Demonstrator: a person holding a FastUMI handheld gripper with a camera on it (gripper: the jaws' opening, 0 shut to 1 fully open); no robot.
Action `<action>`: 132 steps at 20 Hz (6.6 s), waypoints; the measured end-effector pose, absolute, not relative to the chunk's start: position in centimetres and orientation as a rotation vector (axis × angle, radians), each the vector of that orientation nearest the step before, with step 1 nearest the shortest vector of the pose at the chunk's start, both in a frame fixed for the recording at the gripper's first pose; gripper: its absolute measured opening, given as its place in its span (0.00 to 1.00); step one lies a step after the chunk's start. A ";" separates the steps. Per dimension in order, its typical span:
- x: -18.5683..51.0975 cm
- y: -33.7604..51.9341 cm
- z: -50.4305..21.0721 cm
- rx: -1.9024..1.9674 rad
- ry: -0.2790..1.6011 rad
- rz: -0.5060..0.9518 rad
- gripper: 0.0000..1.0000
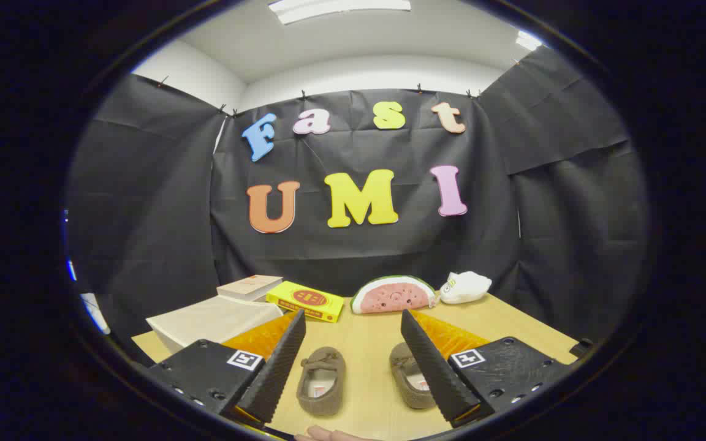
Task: Open the storage box then place both shoes into the box .Put the left shoe in first, then the right shoe, with the right side of both shoes facing outward in a uniform manner.
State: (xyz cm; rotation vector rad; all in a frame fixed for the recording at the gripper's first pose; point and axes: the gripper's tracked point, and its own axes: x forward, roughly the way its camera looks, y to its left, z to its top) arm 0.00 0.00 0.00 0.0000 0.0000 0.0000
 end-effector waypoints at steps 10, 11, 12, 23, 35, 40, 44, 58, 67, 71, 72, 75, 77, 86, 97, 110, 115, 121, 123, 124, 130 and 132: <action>0.0 -0.8 0.4 -0.027 0.003 -0.039 0.95; -0.3 -1.3 0.9 -0.030 -0.014 -0.049 0.95; -0.4 -1.8 1.7 -0.029 -0.030 -0.064 0.95; -0.6 -6.2 1.9 -0.016 -0.017 -0.135 0.95; 6.3 2.3 -1.9 -0.010 0.091 0.121 0.95; 10.4 8.1 -5.3 0.053 0.169 0.286 0.95; 11.7 13.5 -7.6 0.188 0.265 0.489 0.95; 13.5 16.6 -12.0 0.391 0.492 0.638 0.95; 14.6 17.7 -12.7 0.594 0.564 0.691 0.96; 14.5 18.0 -12.6 0.701 0.637 0.715 0.88; 14.3 18.2 -12.7 0.712 0.628 0.722 0.84; 13.9 18.4 -12.6 0.810 0.679 0.727 0.73; 13.6 18.5 -12.4 0.822 0.700 0.725 0.64; 13.1 16.9 -10.0 0.738 0.673 0.637 0.15; 10.8 22.1 0.8 0.541 0.587 0.599 0.01; 12.4 39.1 8.1 0.416 0.588 0.619 0.11; 11.3 45.8 8.1 0.386 0.585 0.690 0.57; 8.0 46.8 7.7 0.232 0.533 0.820 0.90; 7.5 44.7 7.3 0.162 0.515 0.797 0.96; 7.2 43.4 7.1 0.138 0.512 0.781 0.96; 7.4 33.6 5.8 0.034 0.432 0.665 0.96; 7.2 30.0 3.7 0.010 0.459 0.628 0.95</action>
